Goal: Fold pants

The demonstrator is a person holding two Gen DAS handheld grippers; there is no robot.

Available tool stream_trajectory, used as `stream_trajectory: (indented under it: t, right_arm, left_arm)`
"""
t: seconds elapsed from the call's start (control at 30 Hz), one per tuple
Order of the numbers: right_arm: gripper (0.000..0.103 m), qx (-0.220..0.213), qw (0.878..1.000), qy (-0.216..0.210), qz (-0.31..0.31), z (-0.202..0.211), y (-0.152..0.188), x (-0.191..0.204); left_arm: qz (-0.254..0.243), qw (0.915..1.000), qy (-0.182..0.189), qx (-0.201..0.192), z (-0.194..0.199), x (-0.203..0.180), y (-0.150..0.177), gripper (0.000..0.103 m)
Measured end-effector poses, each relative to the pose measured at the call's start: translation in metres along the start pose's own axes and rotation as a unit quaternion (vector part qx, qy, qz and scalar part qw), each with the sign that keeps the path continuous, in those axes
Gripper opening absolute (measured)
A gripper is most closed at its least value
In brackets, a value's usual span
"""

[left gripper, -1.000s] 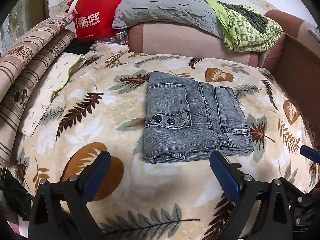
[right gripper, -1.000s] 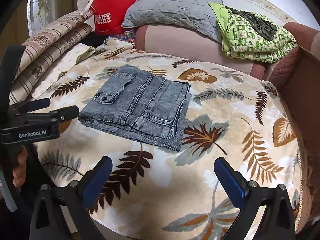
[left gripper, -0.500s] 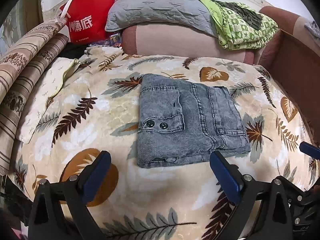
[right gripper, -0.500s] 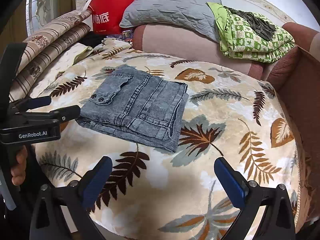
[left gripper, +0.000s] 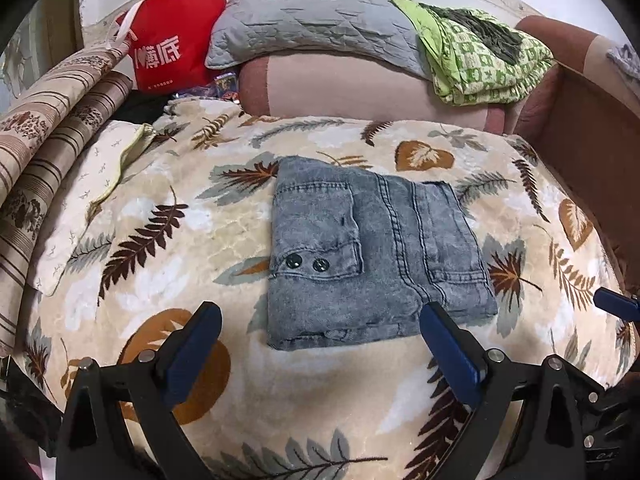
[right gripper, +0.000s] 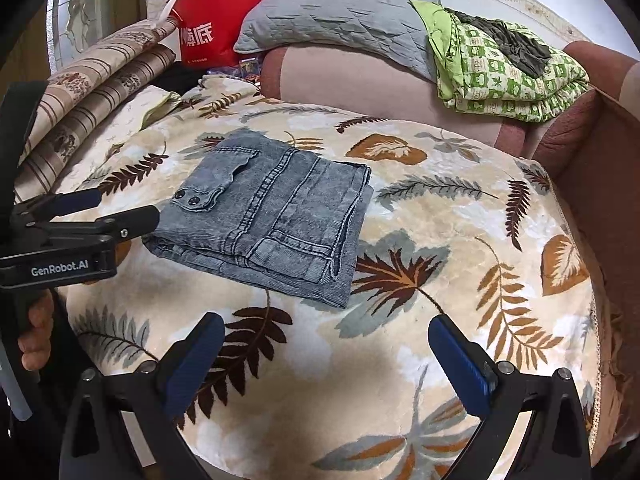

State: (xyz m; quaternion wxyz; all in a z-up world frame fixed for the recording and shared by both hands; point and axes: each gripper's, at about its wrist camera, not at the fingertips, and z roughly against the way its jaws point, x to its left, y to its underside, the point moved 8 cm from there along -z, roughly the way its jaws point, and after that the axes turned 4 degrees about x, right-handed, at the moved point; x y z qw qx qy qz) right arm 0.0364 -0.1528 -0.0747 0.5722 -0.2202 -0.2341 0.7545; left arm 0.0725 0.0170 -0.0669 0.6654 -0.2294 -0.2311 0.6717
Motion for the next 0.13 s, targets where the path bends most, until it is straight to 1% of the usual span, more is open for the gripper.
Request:
stream_trajectory:
  t: [0.13]
  right_arm:
    - [0.103,0.002,1.0,-0.001,-0.005,-0.0036,-0.0013,-0.0014]
  left_arm:
    - [0.0,1.0,0.0,-0.002,-0.002,0.0008,-0.0049,0.103]
